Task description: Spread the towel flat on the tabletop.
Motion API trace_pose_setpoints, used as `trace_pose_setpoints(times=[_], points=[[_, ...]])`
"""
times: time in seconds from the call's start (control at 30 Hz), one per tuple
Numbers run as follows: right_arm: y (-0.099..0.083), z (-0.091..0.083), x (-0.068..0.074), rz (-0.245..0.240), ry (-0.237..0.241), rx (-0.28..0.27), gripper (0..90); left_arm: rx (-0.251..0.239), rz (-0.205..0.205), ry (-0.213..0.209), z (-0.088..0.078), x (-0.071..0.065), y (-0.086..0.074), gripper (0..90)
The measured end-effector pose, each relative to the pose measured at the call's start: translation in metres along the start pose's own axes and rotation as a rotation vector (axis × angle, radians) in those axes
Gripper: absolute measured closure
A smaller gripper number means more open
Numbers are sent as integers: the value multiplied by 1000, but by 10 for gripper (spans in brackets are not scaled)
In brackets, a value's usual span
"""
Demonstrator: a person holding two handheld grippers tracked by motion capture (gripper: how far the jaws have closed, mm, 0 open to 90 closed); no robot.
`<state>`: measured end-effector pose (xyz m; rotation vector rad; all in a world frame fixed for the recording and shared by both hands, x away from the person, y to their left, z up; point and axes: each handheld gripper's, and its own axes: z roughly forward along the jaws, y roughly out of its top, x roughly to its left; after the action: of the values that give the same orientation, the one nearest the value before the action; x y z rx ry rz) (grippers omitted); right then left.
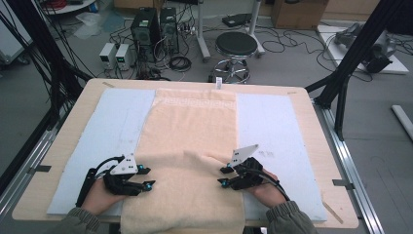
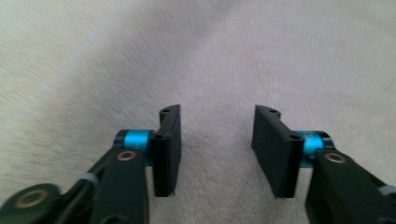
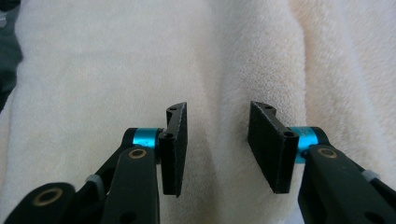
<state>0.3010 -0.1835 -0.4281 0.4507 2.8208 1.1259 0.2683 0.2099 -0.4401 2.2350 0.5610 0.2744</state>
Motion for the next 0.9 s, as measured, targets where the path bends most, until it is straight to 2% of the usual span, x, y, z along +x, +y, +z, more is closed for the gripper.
trace_pose_setpoints(times=[0.07, 0.17, 0.23, 0.3, 0.4, 0.57, 0.77, 0.83, 0.9], points=[[0, 1, 0, -15, -2, 0, 651, -5, -14, -9, -1, 0, -1, 593], [-1, 2, 1, -27, -3, 3, 790, 2, -15, -20, -3, -4, -1, 741], [0, 1, 3, -37, 15, 12, 826, 9, 3, -18, -6, -7, 0, 807], [0, 0, 6, -50, 27, 13, 834, 7, 1, -25, -9, -10, -1, 827], [1, -5, 14, -70, 35, 2, 835, 3, 3, -39, -18, -16, -3, 832], [0, -12, 27, -88, 62, -11, 836, -7, 14, -63, -37, -34, -9, 834], [2, -24, 49, -126, 118, -32, 831, -21, 37, -82, -54, -47, -10, 830], [2, -29, 55, -140, 139, -42, 751, -34, 46, -83, -56, -46, -9, 793], [1, -35, 55, -127, 120, -57, 706, -53, 28, -66, -57, -42, -9, 707]])
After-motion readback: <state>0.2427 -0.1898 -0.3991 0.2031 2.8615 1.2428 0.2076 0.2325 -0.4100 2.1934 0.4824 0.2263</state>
